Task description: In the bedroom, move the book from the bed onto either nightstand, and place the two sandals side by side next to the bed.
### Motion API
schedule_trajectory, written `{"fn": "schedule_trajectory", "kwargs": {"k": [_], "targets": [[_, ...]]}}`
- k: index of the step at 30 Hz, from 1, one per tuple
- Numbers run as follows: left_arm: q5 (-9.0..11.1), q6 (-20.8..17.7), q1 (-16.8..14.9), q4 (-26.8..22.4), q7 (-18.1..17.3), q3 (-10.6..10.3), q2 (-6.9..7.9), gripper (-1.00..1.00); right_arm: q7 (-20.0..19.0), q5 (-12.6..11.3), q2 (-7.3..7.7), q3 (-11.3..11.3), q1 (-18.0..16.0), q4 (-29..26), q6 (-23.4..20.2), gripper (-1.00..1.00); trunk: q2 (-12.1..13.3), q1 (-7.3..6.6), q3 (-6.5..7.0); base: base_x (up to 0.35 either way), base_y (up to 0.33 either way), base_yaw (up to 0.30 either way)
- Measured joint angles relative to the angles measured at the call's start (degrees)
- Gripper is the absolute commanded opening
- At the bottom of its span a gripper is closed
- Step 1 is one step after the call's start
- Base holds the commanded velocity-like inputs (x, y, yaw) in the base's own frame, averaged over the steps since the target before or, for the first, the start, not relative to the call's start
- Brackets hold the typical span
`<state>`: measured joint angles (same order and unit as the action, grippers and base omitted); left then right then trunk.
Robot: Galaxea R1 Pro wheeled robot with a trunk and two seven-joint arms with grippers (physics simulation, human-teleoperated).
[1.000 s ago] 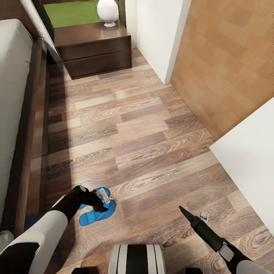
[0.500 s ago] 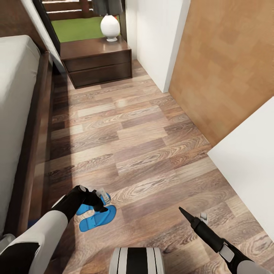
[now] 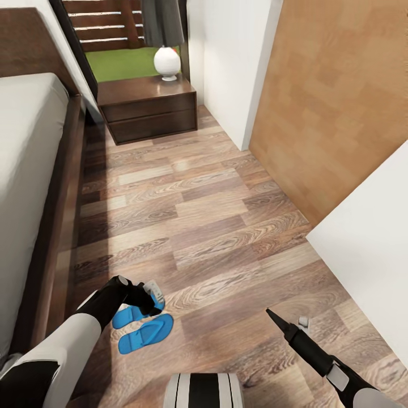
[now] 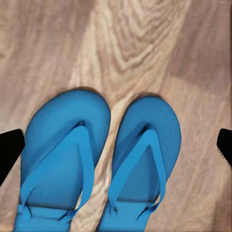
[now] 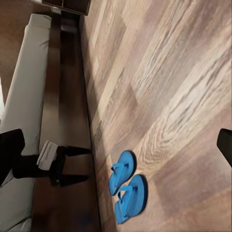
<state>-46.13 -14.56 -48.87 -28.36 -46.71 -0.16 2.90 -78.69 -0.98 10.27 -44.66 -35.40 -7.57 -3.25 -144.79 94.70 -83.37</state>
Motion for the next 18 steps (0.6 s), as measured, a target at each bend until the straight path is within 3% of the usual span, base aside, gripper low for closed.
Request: {"fn": "schedule_trajectory", "kwargs": {"k": [7,18], "targets": [[2.7,0.1,0.0,0.0,-0.1,-0.1,-0.29,1.0,0.0,0.0,-0.04,0.0,0.0,0.0,-0.1,1.0,0.1,-0.18,1.55,0.0,0.0,0.0],[3.4,0.1,0.0,0.0,-0.1,-0.1,-0.62,1.0,0.0,0.0,-0.04,0.0,0.0,0.0,-0.1,1.0,0.2,-0.46,3.99,0.0,0.0,0.0]]}}
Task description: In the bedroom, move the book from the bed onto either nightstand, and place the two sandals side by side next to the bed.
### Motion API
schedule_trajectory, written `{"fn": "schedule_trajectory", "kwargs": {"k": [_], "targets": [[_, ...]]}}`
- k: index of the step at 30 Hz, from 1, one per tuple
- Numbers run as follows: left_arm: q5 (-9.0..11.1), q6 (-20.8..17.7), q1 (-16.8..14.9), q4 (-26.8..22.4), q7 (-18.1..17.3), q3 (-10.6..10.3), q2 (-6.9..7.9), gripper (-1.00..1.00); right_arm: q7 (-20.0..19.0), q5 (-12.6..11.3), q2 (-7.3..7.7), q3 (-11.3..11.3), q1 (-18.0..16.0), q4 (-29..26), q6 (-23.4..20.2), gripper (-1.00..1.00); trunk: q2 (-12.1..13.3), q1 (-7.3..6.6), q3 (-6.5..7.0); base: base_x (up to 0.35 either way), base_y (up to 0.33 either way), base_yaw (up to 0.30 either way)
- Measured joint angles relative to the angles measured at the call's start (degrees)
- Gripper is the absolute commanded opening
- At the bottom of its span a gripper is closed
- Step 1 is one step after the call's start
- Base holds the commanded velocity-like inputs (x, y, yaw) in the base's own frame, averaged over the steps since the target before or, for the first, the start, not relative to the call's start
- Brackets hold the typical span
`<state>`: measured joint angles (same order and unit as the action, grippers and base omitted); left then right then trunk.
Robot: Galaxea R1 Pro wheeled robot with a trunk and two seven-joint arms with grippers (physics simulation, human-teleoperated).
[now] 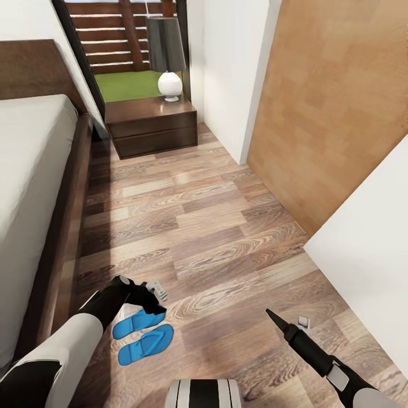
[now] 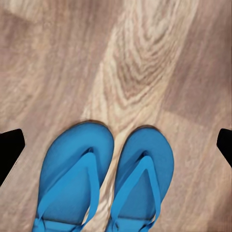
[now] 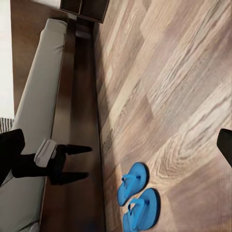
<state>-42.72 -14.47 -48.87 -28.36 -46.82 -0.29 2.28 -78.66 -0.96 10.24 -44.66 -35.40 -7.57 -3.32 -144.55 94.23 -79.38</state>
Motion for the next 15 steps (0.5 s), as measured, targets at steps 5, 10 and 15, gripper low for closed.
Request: {"fn": "schedule_trajectory", "kwargs": {"k": [5,10,15], "targets": [[0.0,0.0,0.0,0.0,0.0,0.0,-0.32,1.0,0.0,0.0,-0.01,0.0,0.0,0.0,0.0,1.0,0.1,-0.13,1.11,0.0,0.0,0.0],[0.1,0.0,0.0,0.0,0.1,0.0,-0.46,1.0,0.1,0.0,0.0,0.0,0.0,0.0,0.1,1.0,0.1,-0.26,2.22,0.0,0.0,0.0],[1.6,0.1,0.0,0.2,0.1,1.0,-0.44,1.0,0.7,0.0,0.02,0.0,0.0,0.0,0.0,1.0,0.2,-0.39,3.33,0.0,0.0,0.0]]}}
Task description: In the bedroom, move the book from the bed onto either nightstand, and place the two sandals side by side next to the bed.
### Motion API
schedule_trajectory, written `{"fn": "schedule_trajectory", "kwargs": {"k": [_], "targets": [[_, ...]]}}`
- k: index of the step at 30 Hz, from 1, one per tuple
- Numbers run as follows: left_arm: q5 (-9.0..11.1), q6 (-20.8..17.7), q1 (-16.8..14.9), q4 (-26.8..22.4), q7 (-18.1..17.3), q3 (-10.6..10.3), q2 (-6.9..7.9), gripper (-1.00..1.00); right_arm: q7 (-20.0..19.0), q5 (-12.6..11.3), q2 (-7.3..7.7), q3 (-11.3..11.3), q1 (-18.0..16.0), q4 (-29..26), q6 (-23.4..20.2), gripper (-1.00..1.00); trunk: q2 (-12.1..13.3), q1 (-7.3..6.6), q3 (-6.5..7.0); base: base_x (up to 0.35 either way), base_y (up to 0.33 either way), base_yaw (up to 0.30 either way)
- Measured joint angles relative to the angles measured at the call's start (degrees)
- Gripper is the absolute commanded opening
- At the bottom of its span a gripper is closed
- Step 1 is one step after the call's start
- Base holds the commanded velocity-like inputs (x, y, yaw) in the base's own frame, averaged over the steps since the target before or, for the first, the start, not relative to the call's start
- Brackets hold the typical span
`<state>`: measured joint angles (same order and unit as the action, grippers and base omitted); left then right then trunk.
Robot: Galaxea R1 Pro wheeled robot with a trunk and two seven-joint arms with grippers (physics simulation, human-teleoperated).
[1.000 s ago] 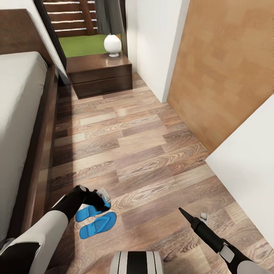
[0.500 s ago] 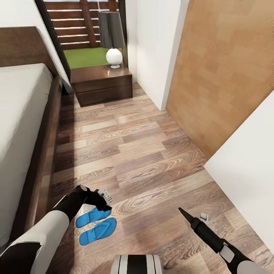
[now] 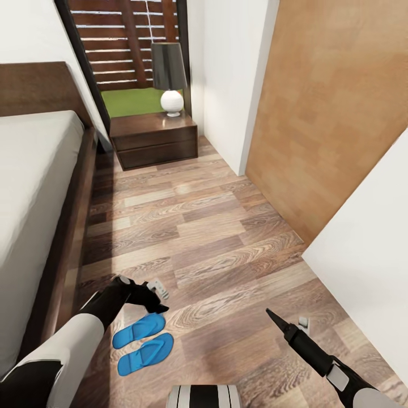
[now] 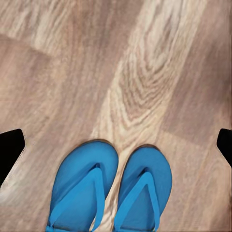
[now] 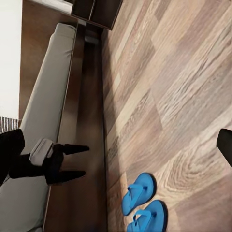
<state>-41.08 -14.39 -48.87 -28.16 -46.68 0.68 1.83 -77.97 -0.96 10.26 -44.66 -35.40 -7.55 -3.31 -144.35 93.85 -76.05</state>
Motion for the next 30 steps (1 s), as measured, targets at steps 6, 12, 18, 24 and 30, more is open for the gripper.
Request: {"fn": "schedule_trajectory", "kwargs": {"k": [6,12,18,24,30], "targets": [[5.9,0.3,0.0,0.9,0.3,1.7,0.04,1.0,2.6,0.0,-0.01,0.0,0.0,0.0,-0.1,1.0,0.1,-0.15,1.33,0.0,0.0,0.0],[8.8,0.4,0.0,2.0,0.8,2.4,0.1,1.0,5.1,-0.1,-0.12,0.0,0.0,0.0,-0.2,1.0,0.2,-0.31,2.66,0.0,0.0,0.0],[13.2,0.4,0.1,4.2,0.9,2.7,0.12,1.0,7.2,-0.1,-0.15,0.1,0.0,0.0,-0.2,1.0,0.2,-0.46,3.99,0.0,0.0,0.0],[19.0,0.6,0.1,7.1,1.0,2.8,0.47,1.0,9.0,-0.1,-0.16,0.1,0.0,0.0,-0.2,1.0,0.3,-0.62,5.32,0.0,0.0,0.0],[25.2,0.7,0.1,9.2,1.0,3.0,0.67,1.0,9.7,-0.1,-0.16,0.3,0.0,0.0,-0.3,1.0,0.4,-0.77,6.65,0.0,0.0,0.0]]}}
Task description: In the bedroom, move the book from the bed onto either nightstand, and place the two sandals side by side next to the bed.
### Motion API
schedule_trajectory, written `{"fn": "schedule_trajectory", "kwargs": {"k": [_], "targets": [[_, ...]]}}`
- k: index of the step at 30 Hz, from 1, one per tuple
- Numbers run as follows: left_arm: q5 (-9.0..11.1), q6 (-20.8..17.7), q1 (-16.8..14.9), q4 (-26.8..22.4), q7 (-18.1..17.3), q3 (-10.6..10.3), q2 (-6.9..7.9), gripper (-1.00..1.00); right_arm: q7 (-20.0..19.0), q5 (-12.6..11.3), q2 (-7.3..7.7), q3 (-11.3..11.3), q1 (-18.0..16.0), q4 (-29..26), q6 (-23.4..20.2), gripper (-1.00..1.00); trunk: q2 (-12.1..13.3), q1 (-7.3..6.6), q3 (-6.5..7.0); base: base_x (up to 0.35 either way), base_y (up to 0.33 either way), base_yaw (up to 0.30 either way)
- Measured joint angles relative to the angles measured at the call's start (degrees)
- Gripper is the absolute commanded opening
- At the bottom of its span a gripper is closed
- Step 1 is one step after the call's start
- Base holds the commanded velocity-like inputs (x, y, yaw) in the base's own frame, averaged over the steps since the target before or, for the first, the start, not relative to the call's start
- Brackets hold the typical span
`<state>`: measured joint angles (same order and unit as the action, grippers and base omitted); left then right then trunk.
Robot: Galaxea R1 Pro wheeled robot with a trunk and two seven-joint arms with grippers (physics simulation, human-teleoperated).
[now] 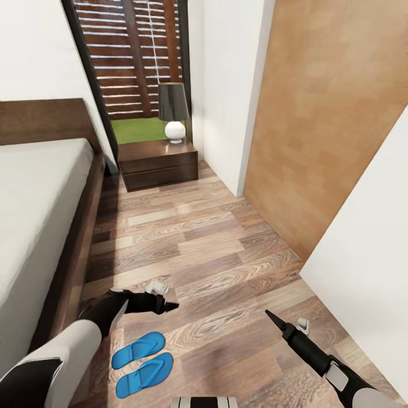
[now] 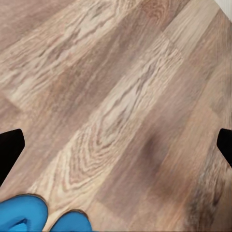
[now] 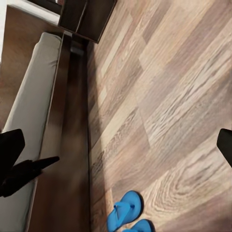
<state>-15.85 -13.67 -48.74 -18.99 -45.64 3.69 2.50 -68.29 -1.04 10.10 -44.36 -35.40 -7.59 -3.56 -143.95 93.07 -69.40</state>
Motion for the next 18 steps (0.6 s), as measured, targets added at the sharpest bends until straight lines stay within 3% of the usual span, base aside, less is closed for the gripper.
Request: {"fn": "schedule_trajectory", "kwargs": {"k": [3,7,18], "targets": [[2.9,-0.1,0.0,0.3,0.0,0.0,0.05,1.0,0.1,0.0,0.0,-0.1,0.0,0.0,0.0,1.0,0.0,-0.08,0.67,0.0,0.0,0.0],[5.2,-0.1,0.1,0.5,0.0,0.0,0.12,1.0,0.1,0.0,-0.03,-0.1,0.0,0.0,0.0,1.0,0.1,-0.18,1.55,0.0,0.0,0.0],[7.6,-0.2,0.1,1.7,0.0,0.1,1.6,1.0,0.9,0.0,-0.13,-0.3,0.0,0.0,0.0,1.0,0.2,-0.46,3.99,0.0,0.0,0.0]]}}
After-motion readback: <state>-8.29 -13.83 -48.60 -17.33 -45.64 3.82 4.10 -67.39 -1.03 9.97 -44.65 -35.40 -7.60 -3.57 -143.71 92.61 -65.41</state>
